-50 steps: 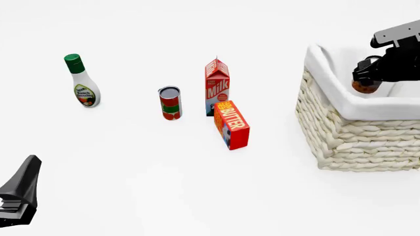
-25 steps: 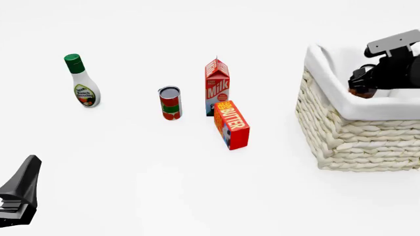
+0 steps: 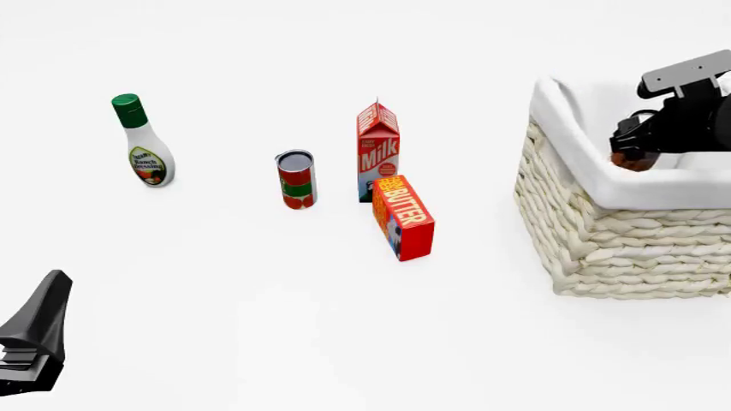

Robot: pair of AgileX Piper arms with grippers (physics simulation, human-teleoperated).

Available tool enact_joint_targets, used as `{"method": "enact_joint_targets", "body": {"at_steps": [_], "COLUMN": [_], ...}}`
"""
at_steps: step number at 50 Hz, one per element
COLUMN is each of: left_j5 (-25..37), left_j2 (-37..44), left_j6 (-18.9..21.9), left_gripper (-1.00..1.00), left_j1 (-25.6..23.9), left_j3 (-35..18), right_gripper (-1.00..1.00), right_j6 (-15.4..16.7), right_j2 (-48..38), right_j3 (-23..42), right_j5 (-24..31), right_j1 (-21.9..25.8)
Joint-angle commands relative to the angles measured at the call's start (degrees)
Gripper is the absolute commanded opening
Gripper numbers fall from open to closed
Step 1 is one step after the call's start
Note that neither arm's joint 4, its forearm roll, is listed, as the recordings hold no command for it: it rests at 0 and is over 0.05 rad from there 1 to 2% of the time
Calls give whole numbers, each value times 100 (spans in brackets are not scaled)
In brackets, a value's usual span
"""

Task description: Pick the alphabet soup and place it in the basket.

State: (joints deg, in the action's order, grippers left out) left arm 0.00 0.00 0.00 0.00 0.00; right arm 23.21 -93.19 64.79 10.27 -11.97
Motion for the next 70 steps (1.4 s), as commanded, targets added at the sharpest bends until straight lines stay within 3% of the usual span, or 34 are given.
{"method": "enact_joint_targets", "body": {"at_steps": [1, 50, 51, 70], "left_j5": [0, 0, 0, 0], "left_j2": [0, 0, 0, 0], "left_j6": [0, 0, 0, 0], "left_gripper": [100, 100, 100, 100], "left_j1": [0, 0, 0, 0], "left_j3": [0, 0, 0, 0], "right_gripper": [-100, -100, 100, 100], "right_j6": [-101, -52, -38, -148], "right_j2": [-79, -363, -356, -49], "right_j3": [121, 44, 44, 109], "right_j5": [-63, -306, -314, -46], "right_j1": [-49, -125, -142, 117]}}
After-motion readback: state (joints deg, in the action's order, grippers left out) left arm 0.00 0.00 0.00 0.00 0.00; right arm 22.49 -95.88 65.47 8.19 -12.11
